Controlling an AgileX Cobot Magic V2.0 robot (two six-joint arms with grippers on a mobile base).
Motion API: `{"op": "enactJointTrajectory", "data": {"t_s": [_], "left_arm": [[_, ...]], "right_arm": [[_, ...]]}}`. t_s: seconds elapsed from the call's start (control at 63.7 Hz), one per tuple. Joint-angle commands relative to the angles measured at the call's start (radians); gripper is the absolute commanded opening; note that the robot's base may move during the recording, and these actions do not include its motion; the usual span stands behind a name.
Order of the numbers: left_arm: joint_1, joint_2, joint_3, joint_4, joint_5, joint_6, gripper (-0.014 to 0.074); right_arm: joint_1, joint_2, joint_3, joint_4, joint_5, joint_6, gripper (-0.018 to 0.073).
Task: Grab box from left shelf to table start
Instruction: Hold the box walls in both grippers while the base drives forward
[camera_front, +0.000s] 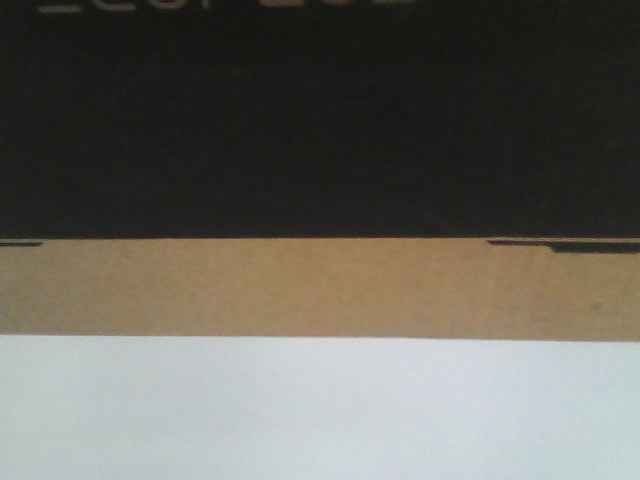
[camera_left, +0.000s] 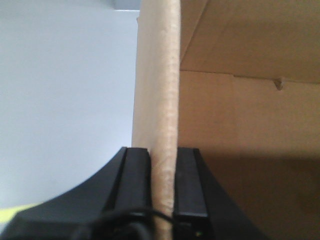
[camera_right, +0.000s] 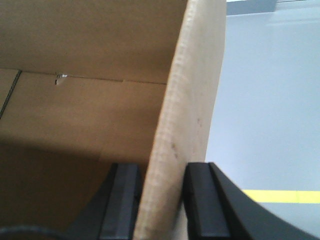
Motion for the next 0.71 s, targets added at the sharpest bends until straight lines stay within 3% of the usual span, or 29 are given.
{"op": "enactJointTrajectory", "data": {"t_s": [0.0, 0.173, 0.329, 0.471, 0.596, 0.69], "left_arm": [[-0.002, -0.007, -0.045, 0.137, -0.11, -0.023, -0.0094], [-0.007, -0.007, -0.045, 0.122, -0.095, -0.025, -0.0094], [-0.075, -0.007, -0.045, 0.158, -0.091, -0.025, -0.0094], [-0.182, -0.01, -0.045, 0.236, -0.066, -0.051, -0.0094], [-0.298, -0.011, -0.045, 0.368, -0.04, -0.078, -0.0094], [-0.368, -0.011, -0.045, 0.407, -0.029, -0.079, -0.0094]], "right_arm": [[-0.009, -0.007, -0.032, -0.101, -0.094, -0.013, 0.0057], [-0.009, -0.007, -0.032, -0.101, -0.094, -0.013, 0.0057], [-0.009, -0.007, -0.032, -0.101, -0.094, -0.013, 0.0057], [-0.009, -0.007, -0.032, -0.101, -0.094, -0.013, 0.0057], [-0.009, -0.007, -0.032, -0.101, -0.094, -0.013, 0.0057], [-0.009, -0.007, -0.032, -0.101, -0.094, -0.013, 0.0057]]}}
